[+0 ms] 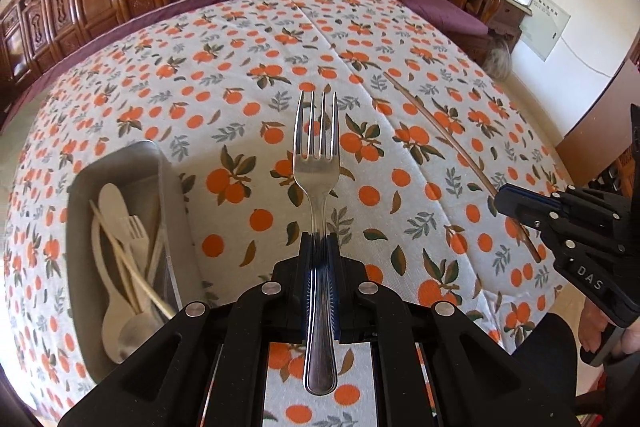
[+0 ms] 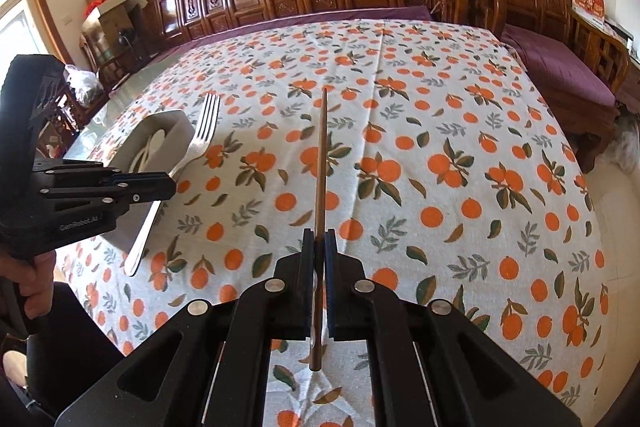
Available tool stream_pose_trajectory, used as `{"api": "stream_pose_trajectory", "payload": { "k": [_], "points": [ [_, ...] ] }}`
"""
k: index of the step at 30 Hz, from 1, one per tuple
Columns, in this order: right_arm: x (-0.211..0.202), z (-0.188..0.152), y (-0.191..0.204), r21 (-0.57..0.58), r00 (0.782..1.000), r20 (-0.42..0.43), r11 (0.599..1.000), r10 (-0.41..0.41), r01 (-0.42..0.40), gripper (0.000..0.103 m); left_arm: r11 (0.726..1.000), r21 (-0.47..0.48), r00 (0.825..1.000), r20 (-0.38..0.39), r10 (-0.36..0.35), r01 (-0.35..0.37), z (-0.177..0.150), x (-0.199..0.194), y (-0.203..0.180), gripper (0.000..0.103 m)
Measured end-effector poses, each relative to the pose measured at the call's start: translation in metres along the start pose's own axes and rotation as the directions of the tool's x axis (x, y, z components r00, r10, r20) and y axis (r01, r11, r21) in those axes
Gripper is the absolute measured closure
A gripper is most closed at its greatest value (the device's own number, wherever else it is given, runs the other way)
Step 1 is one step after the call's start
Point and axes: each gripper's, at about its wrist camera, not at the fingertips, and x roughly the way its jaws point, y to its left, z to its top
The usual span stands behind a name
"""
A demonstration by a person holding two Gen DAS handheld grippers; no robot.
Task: Organize utensils
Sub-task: 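Carry the silver fork over the grey tray with the left tool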
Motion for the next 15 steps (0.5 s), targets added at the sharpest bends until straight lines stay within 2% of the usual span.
{"api": "stream_pose_trajectory", "payload": {
  "k": [15],
  "points": [
    [-0.012, 0.007, 0.030, -0.046, 0.998, 0.022, 0.997, 0.055, -0.054, 0.097, 0.998, -0.061, 0.997, 0.081, 0.014, -0.009, -0.001, -0.047, 0.033, 0.097]
  ]
}}
